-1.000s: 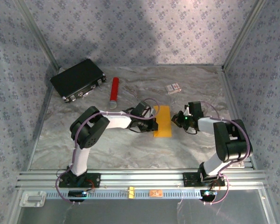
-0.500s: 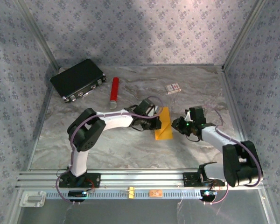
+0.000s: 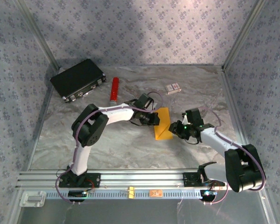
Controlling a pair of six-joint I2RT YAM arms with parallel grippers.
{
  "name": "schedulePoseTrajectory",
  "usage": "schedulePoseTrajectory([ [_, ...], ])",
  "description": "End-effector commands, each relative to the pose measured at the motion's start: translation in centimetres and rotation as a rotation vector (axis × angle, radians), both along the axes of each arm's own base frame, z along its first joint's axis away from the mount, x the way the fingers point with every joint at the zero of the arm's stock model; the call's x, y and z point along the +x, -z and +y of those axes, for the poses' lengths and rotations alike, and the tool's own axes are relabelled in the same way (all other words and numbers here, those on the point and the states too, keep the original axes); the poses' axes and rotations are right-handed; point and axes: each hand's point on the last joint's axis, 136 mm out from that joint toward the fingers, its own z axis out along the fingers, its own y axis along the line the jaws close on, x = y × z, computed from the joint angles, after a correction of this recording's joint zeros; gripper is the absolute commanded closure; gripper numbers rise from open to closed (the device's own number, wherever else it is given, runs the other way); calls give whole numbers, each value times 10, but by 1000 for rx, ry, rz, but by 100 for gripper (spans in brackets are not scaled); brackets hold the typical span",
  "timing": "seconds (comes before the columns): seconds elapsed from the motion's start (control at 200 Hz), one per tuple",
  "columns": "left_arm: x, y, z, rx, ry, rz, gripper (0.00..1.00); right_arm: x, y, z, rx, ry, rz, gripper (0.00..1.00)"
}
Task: Fold a paper plane with a square sheet of paper (pick it up from the middle)
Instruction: Turn over the paper at the center of the table.
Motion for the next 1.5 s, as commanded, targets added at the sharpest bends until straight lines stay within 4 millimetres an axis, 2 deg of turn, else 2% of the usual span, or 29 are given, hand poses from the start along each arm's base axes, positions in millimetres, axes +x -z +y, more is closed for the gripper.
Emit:
schedulePoseTrajectory([
  [0.0, -4, 2, -4, 7, 42, 11, 92, -3, 3, 3, -11, -9, 40, 67],
  [0.155, -5, 18, 7, 73, 44, 7, 93, -6, 7, 10, -9, -38, 71, 66],
  [0.33, -12, 30, 14, 100, 44, 20, 93, -10, 16, 8, -44, -28, 103, 66],
  [0.605, -16, 35, 13, 111, 44, 21, 94, -14, 24, -1, -99, -6, 129, 60],
  [0.874, -16, 34, 11, 105, 45, 17, 94, 2, 12, 24, 40, -41, 62, 59],
  [1.009, -15, 33, 11, 103, 44, 16, 94, 13, 4, 27, 56, -41, 19, 59],
  [1.094, -16, 33, 10, 102, 46, 16, 94, 21, -2, 29, 72, -37, -10, 55],
  [1.494, -16, 32, 9, 95, 45, 15, 95, 46, -1, 29, 126, -58, -39, 55],
])
